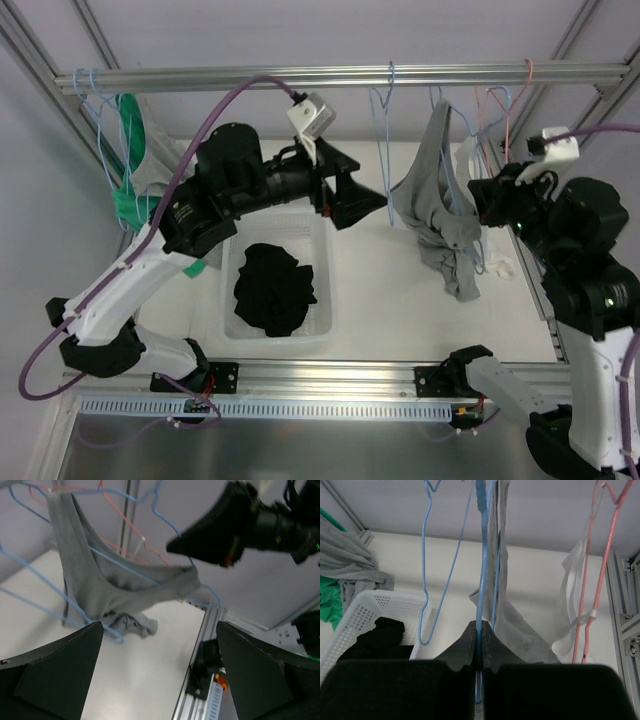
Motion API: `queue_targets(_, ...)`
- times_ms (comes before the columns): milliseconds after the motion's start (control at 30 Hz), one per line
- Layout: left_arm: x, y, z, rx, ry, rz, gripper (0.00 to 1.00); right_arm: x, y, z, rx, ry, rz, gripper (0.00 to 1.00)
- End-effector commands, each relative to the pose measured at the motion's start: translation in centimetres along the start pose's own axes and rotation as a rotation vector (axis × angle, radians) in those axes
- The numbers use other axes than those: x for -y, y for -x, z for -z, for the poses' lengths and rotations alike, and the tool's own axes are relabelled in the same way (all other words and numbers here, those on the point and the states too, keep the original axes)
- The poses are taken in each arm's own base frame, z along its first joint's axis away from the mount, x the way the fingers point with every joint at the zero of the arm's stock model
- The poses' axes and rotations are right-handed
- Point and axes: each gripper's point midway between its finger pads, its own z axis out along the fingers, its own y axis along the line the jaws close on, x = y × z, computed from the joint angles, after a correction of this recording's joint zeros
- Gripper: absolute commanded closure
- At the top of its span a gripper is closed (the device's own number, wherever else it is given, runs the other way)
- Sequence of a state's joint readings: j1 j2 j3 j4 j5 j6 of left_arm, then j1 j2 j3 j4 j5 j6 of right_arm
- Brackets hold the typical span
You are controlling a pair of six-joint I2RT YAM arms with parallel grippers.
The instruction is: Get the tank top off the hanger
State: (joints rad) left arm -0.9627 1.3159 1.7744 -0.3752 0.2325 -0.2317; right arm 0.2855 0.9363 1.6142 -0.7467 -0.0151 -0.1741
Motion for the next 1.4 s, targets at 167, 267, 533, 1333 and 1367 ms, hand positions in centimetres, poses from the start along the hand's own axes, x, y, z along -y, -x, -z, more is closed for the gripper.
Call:
queue_targets(167, 3.1, 5.5, -7.5, 0.109, -0.15, -0.092, 0.01, -0.2, -0.9, 10.3, 0.082, 0.014, -0.018, 1.0)
queue_targets(267, 3.2, 5.1, -10.3, 0.114, -0.132, -0.132, 0.01, -0.6, -1.2, 13.2, 0.116, 0.038, -0.024, 1.0)
queue_targets(533, 4.0, 0.6, -16.1, 0.052, -0.129, -0.192, 0.07, -2.6, -1.0, 17.4, 0.158, 0.152, -0.017, 1.0)
queue_targets(1333, -5.5, 6.2, -11.4, 0.258, 0.502, -0.071, 1.0, -3.4, -5.9, 19.1, 0.053, 0.232, 0.064, 1.0)
queue_targets(1367, -5.9, 6.4, -11.2, 0.267, 0.521, -0.061, 1.0, -3.5, -6.3, 19.6, 0.063, 0.242, 0.072, 1.0)
